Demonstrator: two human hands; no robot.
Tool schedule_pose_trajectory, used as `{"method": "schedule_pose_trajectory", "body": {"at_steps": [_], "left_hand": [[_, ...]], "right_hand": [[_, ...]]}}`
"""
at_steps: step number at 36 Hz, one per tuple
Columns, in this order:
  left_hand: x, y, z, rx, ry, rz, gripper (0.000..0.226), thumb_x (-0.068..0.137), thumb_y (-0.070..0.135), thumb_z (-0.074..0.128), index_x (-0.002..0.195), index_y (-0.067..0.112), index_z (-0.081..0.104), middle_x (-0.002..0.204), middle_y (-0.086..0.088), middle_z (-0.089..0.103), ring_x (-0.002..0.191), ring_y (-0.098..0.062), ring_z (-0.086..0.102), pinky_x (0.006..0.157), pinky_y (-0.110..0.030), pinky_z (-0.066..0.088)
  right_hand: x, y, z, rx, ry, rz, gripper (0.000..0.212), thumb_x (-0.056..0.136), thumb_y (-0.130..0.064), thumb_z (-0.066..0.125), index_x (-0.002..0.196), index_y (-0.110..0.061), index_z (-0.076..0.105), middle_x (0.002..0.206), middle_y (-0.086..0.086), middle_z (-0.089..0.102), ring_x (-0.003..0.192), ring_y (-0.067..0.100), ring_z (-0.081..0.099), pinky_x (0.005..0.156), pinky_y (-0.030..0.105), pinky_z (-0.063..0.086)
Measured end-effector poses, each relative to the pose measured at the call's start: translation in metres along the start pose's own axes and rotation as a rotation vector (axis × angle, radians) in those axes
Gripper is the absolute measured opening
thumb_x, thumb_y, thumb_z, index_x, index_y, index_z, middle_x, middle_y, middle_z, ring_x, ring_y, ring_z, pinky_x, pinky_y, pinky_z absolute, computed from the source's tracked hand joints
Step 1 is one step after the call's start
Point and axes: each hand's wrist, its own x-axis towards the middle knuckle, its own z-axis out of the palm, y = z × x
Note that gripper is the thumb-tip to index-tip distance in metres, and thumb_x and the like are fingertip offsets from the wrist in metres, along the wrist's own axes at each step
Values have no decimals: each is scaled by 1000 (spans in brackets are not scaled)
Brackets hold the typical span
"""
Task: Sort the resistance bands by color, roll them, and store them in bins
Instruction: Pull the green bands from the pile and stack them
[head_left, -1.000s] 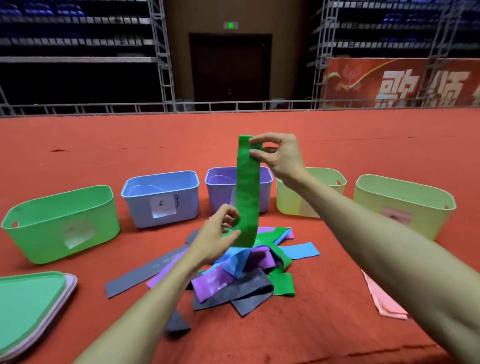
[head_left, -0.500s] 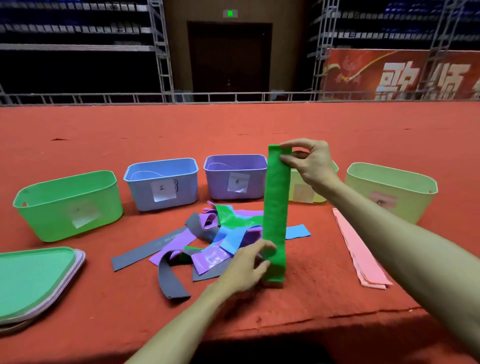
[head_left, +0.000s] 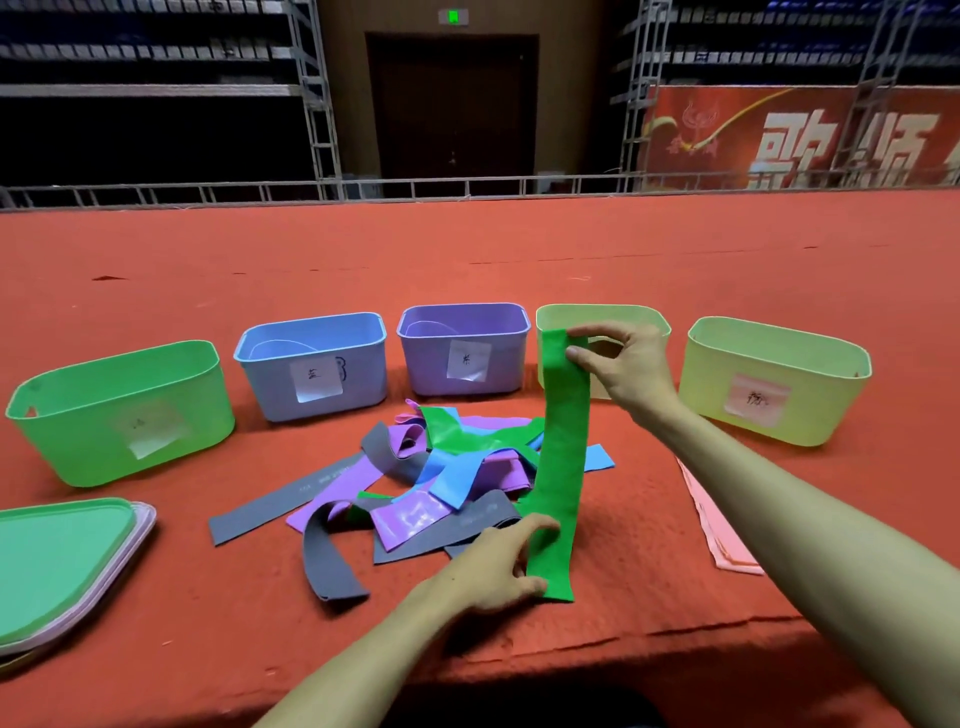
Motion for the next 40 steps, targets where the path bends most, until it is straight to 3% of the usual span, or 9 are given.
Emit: {"method": "schedule_pose_trajectory", "body": {"at_steps": [3, 6, 10, 16, 22, 28, 32, 37, 40], "left_hand": [[4, 3, -18, 120, -167, -17, 64, 89, 34, 65, 144, 31, 33, 114, -9, 64, 103, -24, 58, 89, -29, 43], [8, 8, -47, 211, -306, -35, 48, 91, 33, 63, 135, 21, 48, 109, -8, 70, 91, -20, 66, 79, -20, 41], [22, -10, -84, 195, -180, -96, 26, 91, 29, 61, 115, 20, 63, 100, -4, 72, 67, -10, 61, 74, -20, 46], [55, -56, -135, 433, -51, -255, 28, 92, 26, 58, 117, 14, 63, 114, -5, 67, 100, -21, 60, 78, -24, 41], [86, -90, -158, 558, -6, -327, 28, 90, 22, 58, 116, 13, 65, 116, -7, 68, 107, -25, 61, 85, -26, 41], [112, -120, -167, 458, 68, -389, 36, 92, 26, 58, 127, 16, 57, 121, -8, 64, 112, -27, 58, 90, -27, 40], [124, -130, -164, 413, 84, -405, 37, 93, 28, 59, 128, 17, 55, 124, -10, 62, 114, -28, 57, 92, -27, 40], [132, -140, -157, 367, 162, -399, 30, 89, 26, 63, 116, 14, 66, 120, -11, 66, 110, -30, 59, 93, -30, 42], [133, -143, -152, 339, 252, -382, 22, 88, 25, 64, 105, 12, 71, 111, -12, 69, 105, -31, 61, 91, -32, 44]], "right_hand": [[-2, 7, 0, -17, -22, -8, 26, 79, 1, 73, 95, -18, 71, 83, 7, 72, 71, 10, 65, 68, 19, 55], [-5, 14, 1, -12, -42, -11, 28, 79, 2, 73, 95, -20, 71, 83, 2, 72, 70, 8, 64, 67, 19, 54], [-8, 27, 5, -23, -69, -16, 30, 78, 2, 74, 95, -23, 71, 87, -4, 71, 71, 9, 64, 71, 24, 56], [-10, 49, 11, -81, -128, -33, 30, 75, 0, 77, 92, -25, 71, 83, -8, 70, 69, 18, 65, 76, 37, 57], [-10, 68, 17, -92, -181, -56, 34, 74, -3, 79, 88, -33, 70, 85, 5, 73, 76, 31, 68, 73, 43, 57], [-5, 78, 23, -71, -202, -53, 35, 75, -2, 78, 88, -34, 70, 88, 6, 73, 72, 21, 65, 70, 30, 55], [-2, 86, 28, -73, -207, -46, 34, 75, -1, 78, 88, -31, 71, 80, -13, 70, 67, 9, 61, 66, 21, 52], [0, 92, 34, -83, -210, -27, 29, 75, 2, 77, 90, -22, 72, 72, -30, 64, 61, -2, 56, 65, 11, 46], [0, 93, 36, -74, -203, -18, 27, 75, 1, 77, 91, -21, 73, 73, -23, 66, 62, -1, 57, 66, 13, 48]]}}
